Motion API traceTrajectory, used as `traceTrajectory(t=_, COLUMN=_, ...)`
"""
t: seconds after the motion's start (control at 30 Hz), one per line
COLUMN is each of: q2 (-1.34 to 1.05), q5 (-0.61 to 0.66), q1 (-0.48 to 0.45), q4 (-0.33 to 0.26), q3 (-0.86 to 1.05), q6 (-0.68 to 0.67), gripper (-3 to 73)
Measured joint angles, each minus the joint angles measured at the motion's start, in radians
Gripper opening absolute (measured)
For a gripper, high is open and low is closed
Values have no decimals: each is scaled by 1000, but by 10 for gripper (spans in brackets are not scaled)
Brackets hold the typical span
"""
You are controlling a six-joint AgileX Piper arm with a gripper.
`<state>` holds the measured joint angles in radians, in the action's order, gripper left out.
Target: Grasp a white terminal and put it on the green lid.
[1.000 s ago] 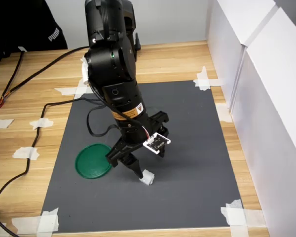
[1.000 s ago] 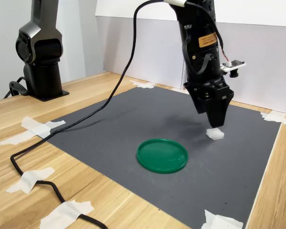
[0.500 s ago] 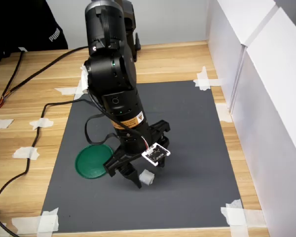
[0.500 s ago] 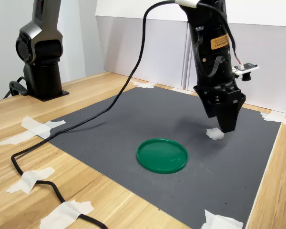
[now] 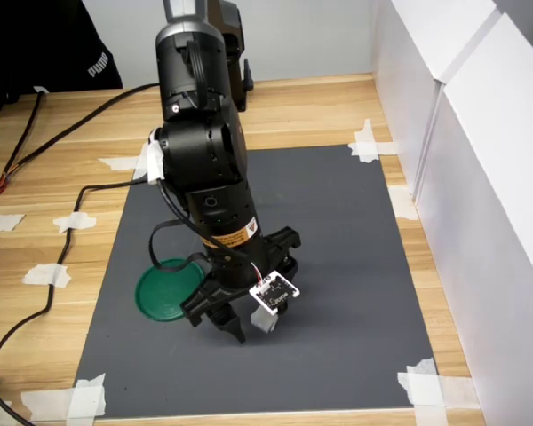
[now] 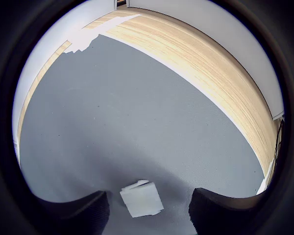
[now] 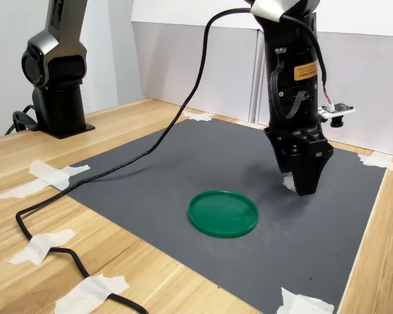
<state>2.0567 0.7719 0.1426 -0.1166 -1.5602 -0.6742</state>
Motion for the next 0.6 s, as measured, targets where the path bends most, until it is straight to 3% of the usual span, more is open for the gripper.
traceTrajectory(t=0.37, q2=0, q5=4, q1=24, q4=16, q3=-5, q6=-5, gripper=680)
traceTrajectory(t=0.6, q2=12, q5=5, q1=24, q4=32, q3=-5, q6=9, gripper=639)
